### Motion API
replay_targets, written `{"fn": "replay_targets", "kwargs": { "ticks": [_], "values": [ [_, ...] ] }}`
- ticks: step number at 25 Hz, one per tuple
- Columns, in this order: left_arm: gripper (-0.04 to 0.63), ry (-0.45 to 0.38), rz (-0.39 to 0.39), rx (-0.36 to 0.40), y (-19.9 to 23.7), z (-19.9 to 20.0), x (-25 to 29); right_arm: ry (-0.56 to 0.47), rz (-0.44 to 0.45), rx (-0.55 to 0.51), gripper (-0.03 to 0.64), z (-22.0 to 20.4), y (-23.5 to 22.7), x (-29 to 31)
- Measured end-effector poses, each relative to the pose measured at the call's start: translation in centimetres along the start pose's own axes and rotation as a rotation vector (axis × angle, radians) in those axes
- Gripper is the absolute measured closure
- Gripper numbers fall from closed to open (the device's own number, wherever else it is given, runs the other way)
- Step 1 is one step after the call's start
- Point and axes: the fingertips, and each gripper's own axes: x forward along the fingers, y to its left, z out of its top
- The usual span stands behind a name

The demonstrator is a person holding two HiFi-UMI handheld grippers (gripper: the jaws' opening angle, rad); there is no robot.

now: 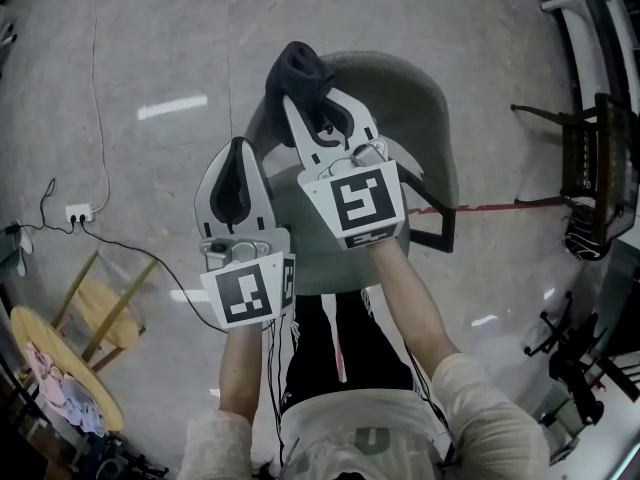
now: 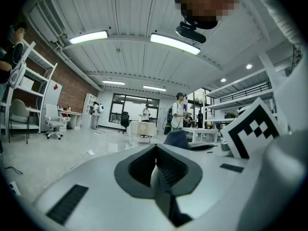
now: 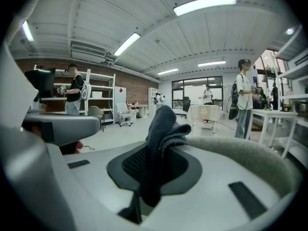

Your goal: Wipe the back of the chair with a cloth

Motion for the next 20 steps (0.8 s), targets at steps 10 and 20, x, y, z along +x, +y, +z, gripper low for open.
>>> {"fn": "replay_targets", "kwargs": {
  "ticks": [10, 20],
  "values": [
    [0.58, 0.019, -0.078, -0.005, -3.6, -0.6, 1.2, 0.026, -0.261, 0.079, 0.558, -1.8, -9.0, -5.0],
    [0.58, 0.049, -0.189, 0.008, -8.9, -1.4, 2.2, 0.086, -0.425, 0.118, 0.559, -4.8, -15.1, -11.9]
  ]
}}
